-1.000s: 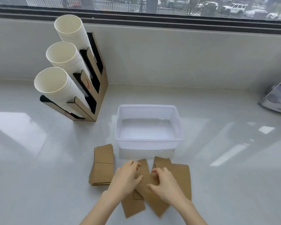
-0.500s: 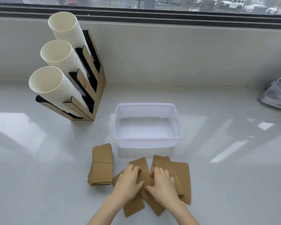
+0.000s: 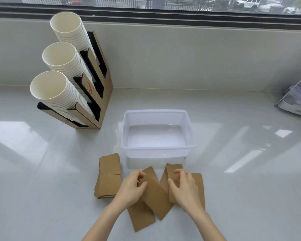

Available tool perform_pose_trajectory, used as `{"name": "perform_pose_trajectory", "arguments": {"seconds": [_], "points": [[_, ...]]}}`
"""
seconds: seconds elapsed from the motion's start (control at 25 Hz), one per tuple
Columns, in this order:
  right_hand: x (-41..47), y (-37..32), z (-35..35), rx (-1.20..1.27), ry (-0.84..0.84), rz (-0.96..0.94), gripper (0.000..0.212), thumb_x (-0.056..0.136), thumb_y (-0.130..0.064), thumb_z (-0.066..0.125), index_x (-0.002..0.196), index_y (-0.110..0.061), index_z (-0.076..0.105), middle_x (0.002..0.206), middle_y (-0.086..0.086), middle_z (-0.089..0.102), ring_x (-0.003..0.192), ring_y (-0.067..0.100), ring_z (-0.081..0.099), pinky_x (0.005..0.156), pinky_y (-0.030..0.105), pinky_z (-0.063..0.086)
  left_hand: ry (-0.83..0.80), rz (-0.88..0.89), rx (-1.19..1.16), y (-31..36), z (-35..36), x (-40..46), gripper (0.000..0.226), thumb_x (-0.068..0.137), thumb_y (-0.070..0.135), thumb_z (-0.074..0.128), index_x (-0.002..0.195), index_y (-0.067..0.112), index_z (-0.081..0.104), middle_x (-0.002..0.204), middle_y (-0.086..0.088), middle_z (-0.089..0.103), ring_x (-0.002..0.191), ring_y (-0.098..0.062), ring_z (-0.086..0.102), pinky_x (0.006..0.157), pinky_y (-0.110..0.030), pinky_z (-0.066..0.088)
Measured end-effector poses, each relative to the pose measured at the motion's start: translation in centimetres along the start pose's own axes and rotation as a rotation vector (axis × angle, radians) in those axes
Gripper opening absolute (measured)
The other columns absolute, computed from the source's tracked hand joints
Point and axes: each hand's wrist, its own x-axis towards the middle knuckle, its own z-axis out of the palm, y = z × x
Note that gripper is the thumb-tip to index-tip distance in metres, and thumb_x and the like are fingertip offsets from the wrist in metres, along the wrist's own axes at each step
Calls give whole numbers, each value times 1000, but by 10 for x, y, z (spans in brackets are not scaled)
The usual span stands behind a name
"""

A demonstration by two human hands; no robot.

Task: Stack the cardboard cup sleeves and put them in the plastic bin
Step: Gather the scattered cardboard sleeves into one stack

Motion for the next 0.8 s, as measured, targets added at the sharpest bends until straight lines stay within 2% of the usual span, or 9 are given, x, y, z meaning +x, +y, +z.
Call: {"name": "perform_pose_trajectory", "arguments": {"seconds": [0.12,0.2,0.4,0.52,0.64,0.72,0.8], "points": [[1,5,-1,-253,-9,130,70,83,-50,51,137,-14,25,129,12,37,121,28,37,100,34,33,18,1,-46,1,-6,-1,14,89,18,46,101,16,50,103,0,57,84,-12,52,65,-16,39],[0,4,2,-319,-31,180,80,80,-53,53,138,-9,21,129,14,36,122,29,35,101,35,33,21,0,-74,3,-9,-2,9,89,18,45,98,18,48,96,4,56,77,-5,51,60,-14,41],[1,1,6,-341,-16,170,67,81,-40,55,133,-8,27,126,13,37,119,29,37,97,35,35,19,-28,-124,2,-10,-5,6,90,18,44,95,18,46,89,6,55,77,-5,52,62,-14,42],[2,3,1,-166,-41,96,70,80,-34,57,138,-15,23,126,9,32,117,27,36,97,34,36,31,-51,-170,1,-11,-6,5,90,20,43,95,19,45,102,-4,61,86,-15,56,62,-16,42],[-2,-3,-7,29,-79,-83,71,78,-31,60,139,-25,24,122,0,27,118,20,35,104,31,35,41,-73,-240,0,-14,-6,6,91,21,42,97,20,44,111,-10,63,95,-24,58,65,-27,50],[-7,-10,-9,44,-115,-197,69,78,-30,60,137,-29,25,116,-7,23,119,15,32,106,29,31,56,-76,-307,1,-16,-7,7,92,19,41,97,19,45,102,-8,65,93,-26,60,72,-40,57],[-11,-15,-7,5,-155,-287,69,78,-28,60,137,-31,26,116,-10,21,121,12,29,105,24,26,75,-86,-380,4,-19,-9,10,92,18,40,100,17,47,87,-4,64,85,-23,59,74,-44,58]]}}
